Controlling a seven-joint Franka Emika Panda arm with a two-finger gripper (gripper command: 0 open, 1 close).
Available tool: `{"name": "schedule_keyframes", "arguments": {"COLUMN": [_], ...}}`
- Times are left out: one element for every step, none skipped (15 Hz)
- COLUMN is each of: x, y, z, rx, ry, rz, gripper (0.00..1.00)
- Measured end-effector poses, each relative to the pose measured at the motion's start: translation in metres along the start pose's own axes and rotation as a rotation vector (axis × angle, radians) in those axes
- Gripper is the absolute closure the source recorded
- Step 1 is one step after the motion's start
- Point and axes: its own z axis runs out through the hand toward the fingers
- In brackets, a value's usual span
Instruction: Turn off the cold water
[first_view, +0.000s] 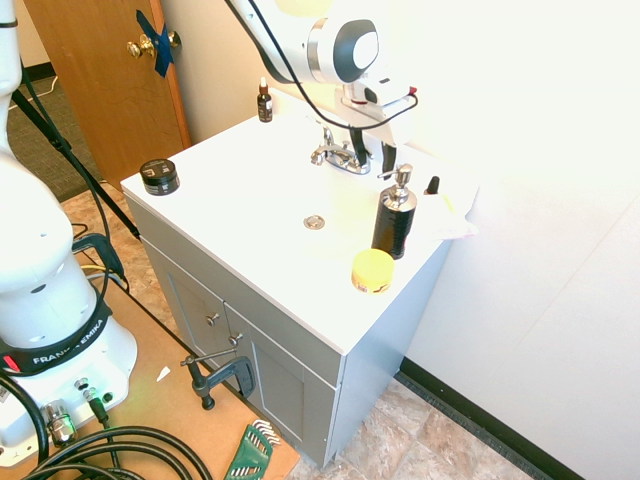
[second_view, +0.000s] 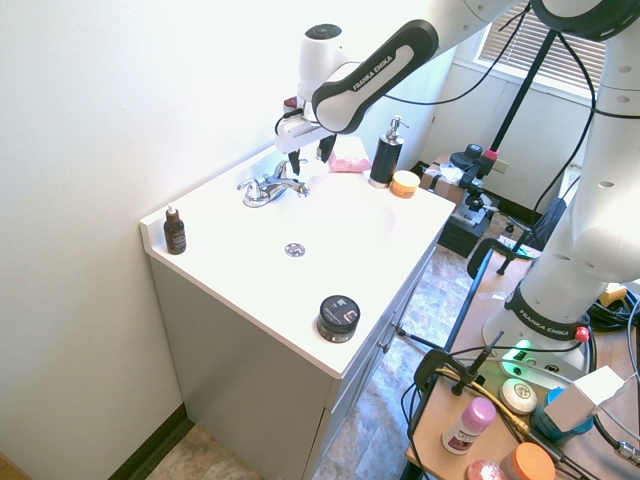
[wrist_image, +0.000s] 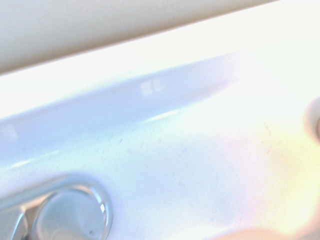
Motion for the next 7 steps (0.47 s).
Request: {"name": "schedule_keyframes", "arguments": {"x": [0.007, 0.012, 0.012, 0.012, 0.009, 0.001, -0.010], "y": [-0.003, -0.003, -0.003, -0.003, -0.002, 0.003, 0.011], "z": [0.000, -0.001, -0.002, -0.003, -0.008, -0.015, -0.022], "rx": [0.000, -0.009, -0.010, -0.006, 0.006, 0.019, 0.027], "ry": [0.005, 0.002, -0.003, -0.010, -0.028, -0.057, -0.090], "rz": [0.007, 0.009, 0.009, 0.006, -0.008, -0.030, -0.051], "gripper": [0.00, 0.00, 0.00, 0.00, 0.00, 0.00, 0.00]}}
